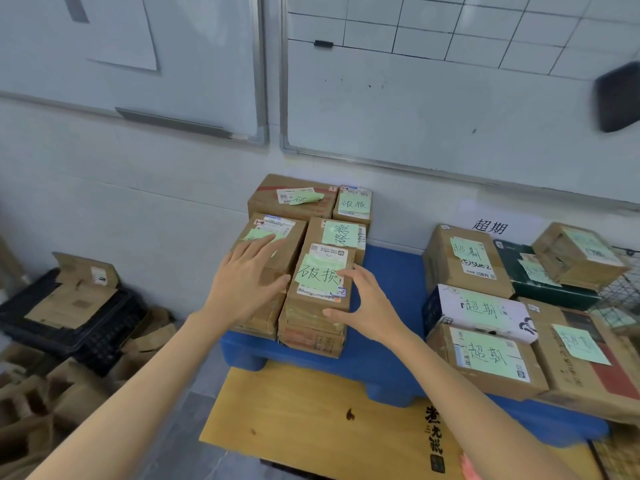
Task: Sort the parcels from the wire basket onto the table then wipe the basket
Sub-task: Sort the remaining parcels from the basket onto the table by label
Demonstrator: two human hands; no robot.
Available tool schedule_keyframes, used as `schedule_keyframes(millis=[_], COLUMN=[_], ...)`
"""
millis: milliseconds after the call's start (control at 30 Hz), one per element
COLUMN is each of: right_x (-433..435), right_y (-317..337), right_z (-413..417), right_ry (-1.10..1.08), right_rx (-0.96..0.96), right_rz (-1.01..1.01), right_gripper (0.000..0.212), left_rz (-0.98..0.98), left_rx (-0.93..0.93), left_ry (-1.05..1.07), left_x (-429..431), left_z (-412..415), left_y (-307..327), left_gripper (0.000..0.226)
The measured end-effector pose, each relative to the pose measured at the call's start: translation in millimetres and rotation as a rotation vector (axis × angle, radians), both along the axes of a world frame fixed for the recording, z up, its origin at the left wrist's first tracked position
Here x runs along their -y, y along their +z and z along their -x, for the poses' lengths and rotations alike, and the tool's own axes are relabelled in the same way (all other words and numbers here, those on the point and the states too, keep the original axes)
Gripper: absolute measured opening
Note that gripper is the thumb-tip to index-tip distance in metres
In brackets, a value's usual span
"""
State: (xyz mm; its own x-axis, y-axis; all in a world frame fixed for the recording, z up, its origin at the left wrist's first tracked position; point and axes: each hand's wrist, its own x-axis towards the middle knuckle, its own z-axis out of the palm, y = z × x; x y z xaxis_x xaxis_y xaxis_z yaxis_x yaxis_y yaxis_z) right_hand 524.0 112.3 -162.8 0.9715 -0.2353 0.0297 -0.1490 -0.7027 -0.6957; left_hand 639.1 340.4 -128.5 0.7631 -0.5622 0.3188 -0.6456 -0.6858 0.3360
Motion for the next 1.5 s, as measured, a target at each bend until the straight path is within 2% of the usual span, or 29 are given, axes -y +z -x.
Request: schedule_keyframes(millis=[133,367,700,933,1133,1500], right_x=[9.3,52.6,153.1,218.4,271.2,341.9], right_y=[15.7,52.9,88.0,102.4,111.1,114.6], right_z=[9.0,51.5,190.6,334.9,446.7,571.6], right_ry=[-0.017,-0.179,-0.423,-0.543,-0.640,-0.775], right_rx=[0.029,0.122,0.058,0.062,-0.012,0.035], right_rz=[0.058,0.359,0.531,0.563,0.568,0.447], right_gripper=[0.085,0.071,0.071,0.072,0.072,0.068], left_rz=[0.009,-0.011,-0.026,0.016,0.043,0.033], left_rx=[0.016,0.082,0.111,0.105,0.117,0.170], left_ry=[-0.055,-0.183,-0.363,-0.501,-0.563,-0.683], left_x=[18.1,82.1,206.0,292.5,357.6,459.6], left_z=[3.2,22.2,120.7,243.5,349.0,450.6], left_y=[9.8,26.2,42.5,52.7,61.7,86.2], left_gripper=[0.080,0.073,0.082,0.081,0.079,0.080])
